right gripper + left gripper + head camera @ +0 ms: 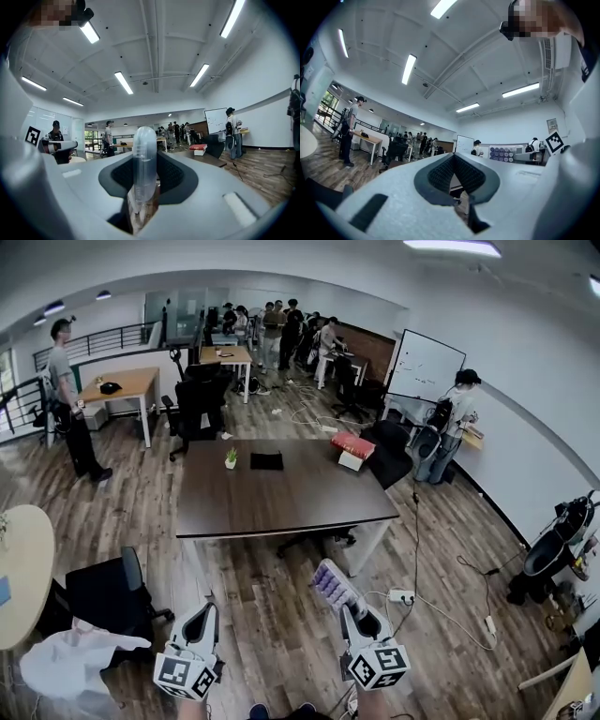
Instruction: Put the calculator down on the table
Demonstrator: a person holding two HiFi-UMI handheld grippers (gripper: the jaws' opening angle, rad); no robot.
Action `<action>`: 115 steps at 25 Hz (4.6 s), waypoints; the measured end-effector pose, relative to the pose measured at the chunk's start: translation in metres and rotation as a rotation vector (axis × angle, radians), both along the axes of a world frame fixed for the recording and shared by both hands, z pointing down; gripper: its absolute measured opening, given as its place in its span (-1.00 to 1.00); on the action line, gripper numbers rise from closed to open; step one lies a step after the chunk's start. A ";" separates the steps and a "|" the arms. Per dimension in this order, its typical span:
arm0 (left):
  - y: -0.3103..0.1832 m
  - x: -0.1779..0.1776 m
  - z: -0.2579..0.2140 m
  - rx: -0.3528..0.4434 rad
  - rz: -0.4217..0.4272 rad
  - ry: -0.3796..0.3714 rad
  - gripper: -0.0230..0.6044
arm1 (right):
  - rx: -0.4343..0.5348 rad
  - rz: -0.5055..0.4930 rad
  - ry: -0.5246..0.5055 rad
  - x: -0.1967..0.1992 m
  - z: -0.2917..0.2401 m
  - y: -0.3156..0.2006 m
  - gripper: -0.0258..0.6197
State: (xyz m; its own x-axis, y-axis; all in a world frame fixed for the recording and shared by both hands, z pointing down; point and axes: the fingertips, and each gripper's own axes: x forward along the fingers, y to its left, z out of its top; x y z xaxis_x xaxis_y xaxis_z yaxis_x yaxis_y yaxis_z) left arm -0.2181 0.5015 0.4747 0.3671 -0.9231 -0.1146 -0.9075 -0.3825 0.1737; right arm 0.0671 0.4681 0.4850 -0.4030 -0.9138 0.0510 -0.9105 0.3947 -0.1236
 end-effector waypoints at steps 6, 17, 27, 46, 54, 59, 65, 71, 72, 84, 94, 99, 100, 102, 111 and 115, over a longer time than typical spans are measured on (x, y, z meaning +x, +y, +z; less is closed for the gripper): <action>-0.009 -0.001 0.002 0.000 0.020 0.006 -0.94 | -0.002 0.009 0.012 -0.004 -0.001 0.000 -0.56; -0.050 0.002 0.001 0.004 0.016 -0.011 -0.94 | 0.008 0.002 -0.013 0.000 0.001 -0.048 -0.56; -0.140 0.017 0.003 0.006 0.004 -0.047 -0.94 | 0.003 0.013 -0.015 0.019 0.011 -0.139 -0.55; -0.341 0.078 -0.001 -0.019 -0.012 -0.062 -0.94 | -0.012 -0.013 -0.013 0.073 0.010 -0.342 -0.56; -0.408 0.104 0.002 -0.028 -0.036 -0.065 -0.94 | -0.021 -0.059 -0.030 0.091 0.018 -0.422 -0.55; -0.425 0.105 0.005 -0.040 -0.057 -0.067 -0.94 | -0.026 -0.093 -0.030 0.088 0.019 -0.442 -0.55; -0.445 0.100 0.009 -0.049 -0.061 -0.076 -0.94 | -0.032 -0.105 -0.028 0.080 0.026 -0.463 -0.55; -0.493 0.090 0.010 -0.027 -0.042 -0.065 -0.94 | -0.022 -0.083 -0.025 0.072 0.029 -0.499 -0.55; -0.503 0.088 0.011 -0.022 -0.040 -0.064 -0.94 | -0.021 -0.077 -0.022 0.071 0.029 -0.508 -0.55; -0.638 0.041 0.018 -0.022 -0.045 -0.036 -0.94 | -0.025 -0.033 0.014 0.042 0.026 -0.637 -0.55; -0.754 -0.007 0.005 -0.004 0.004 -0.039 -0.94 | -0.004 0.009 0.023 -0.006 0.010 -0.744 -0.55; -0.792 -0.013 0.005 -0.003 0.033 -0.042 -0.94 | 0.001 0.021 0.017 -0.018 0.008 -0.774 -0.55; -0.799 -0.012 0.005 -0.001 0.038 -0.047 -0.94 | 0.002 0.021 0.013 -0.017 0.008 -0.779 -0.55; -0.813 -0.009 0.006 0.004 0.042 -0.055 -0.94 | 0.008 0.021 0.003 -0.015 0.005 -0.791 -0.55; -0.860 0.007 0.012 -0.010 0.012 -0.064 -0.94 | -0.003 0.009 0.008 0.005 0.011 -0.840 -0.55; -0.873 0.017 0.012 -0.007 0.002 -0.079 -0.94 | -0.009 -0.008 0.009 0.012 0.017 -0.857 -0.55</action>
